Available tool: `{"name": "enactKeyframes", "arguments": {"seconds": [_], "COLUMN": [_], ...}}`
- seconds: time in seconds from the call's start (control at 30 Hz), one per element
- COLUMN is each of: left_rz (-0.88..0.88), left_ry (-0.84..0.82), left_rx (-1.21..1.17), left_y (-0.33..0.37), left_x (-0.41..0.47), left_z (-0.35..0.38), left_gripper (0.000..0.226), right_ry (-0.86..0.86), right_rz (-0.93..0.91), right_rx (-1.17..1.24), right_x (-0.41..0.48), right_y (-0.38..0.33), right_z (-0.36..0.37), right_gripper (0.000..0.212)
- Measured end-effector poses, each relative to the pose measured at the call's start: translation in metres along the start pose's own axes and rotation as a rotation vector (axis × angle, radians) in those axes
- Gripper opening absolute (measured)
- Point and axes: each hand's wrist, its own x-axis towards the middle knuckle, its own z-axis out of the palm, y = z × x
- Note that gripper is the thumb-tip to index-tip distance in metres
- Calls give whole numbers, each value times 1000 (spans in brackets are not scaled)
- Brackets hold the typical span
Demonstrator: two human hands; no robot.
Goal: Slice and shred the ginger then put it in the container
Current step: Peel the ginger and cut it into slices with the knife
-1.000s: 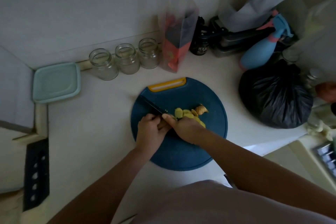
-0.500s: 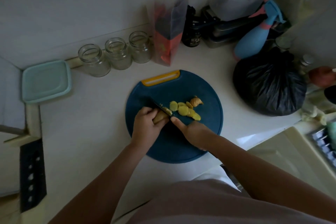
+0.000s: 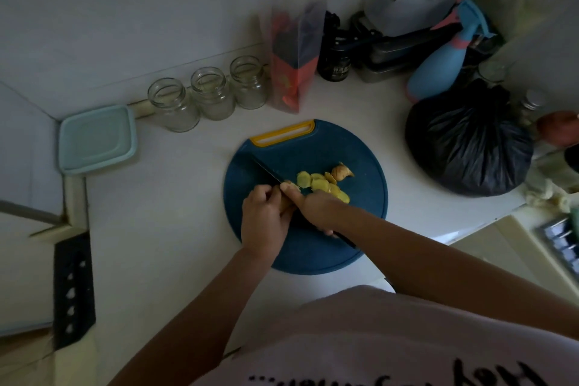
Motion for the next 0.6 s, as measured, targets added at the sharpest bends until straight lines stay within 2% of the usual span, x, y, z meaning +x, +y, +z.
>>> {"name": "enactKeyframes", "arguments": {"seconds": [0.2,0.3,0.5,0.6], "left_rz": [-215,-233,-327,-328], "left_ry": [-172,-236,-396,-371], "left_rx": [-263,-361,-433,-465], "left_y": [-6,-16,-41,-44], "left_x": [14,24,31,27], "left_z": [-13,-22,-44,-47], "left_gripper": [29,26,52,53], "right_ry": [4,10,-5,-34], "right_rz": [5,12,25,22], "right_rx": [-8,44,73,203], "right_x": [-1,0,2,6], "right_y": [4,6,12,16], "right_z": [2,0,0,-4], "right_gripper": [93,92,95,90]}}
